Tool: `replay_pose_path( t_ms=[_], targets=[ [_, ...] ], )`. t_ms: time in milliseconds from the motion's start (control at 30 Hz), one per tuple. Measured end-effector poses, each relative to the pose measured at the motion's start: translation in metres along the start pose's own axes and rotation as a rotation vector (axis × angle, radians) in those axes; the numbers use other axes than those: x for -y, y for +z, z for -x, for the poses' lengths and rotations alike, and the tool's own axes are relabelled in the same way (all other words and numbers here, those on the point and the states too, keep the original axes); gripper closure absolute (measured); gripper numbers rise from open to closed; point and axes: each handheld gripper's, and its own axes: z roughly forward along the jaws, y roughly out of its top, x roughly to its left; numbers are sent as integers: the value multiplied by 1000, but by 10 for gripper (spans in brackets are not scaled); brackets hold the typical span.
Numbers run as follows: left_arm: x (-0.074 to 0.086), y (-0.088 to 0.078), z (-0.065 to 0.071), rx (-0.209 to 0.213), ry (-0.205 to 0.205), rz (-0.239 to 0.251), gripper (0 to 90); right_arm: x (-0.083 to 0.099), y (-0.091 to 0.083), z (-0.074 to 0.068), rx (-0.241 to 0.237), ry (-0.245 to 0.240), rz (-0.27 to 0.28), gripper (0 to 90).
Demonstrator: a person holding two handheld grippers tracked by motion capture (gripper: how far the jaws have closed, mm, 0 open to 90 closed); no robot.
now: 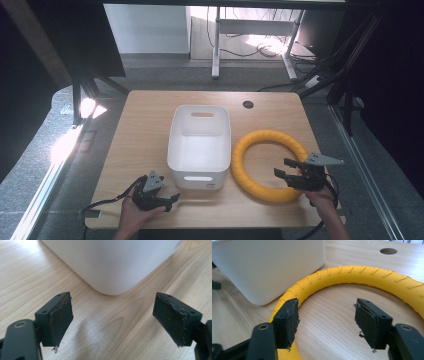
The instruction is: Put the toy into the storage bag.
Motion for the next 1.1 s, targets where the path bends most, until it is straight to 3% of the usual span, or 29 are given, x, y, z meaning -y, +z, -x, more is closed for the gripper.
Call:
replay_pose_path(
  t_ms=[300, 500, 700, 900, 1100],
  targets=[
    [1, 3, 3, 14, -6, -17, 162, -11, -10, -9, 36, -104, -75, 328],
    [0, 1, 1, 12, -4, -7, 162, -23, -18, -14, -2, -140, -94, 307],
    [1, 2, 2, 19, -3, -13, 162, -38, -19, -14, -27, -191, -180, 292],
    [1, 4, 2, 18, -4, -15, 163, -44, -13, -12, -51, -195, -234, 292],
    [1, 6, 2, 21, 0, -21, 164, -52, -4, -20, -99, -237, -312, 288]
  ],
)
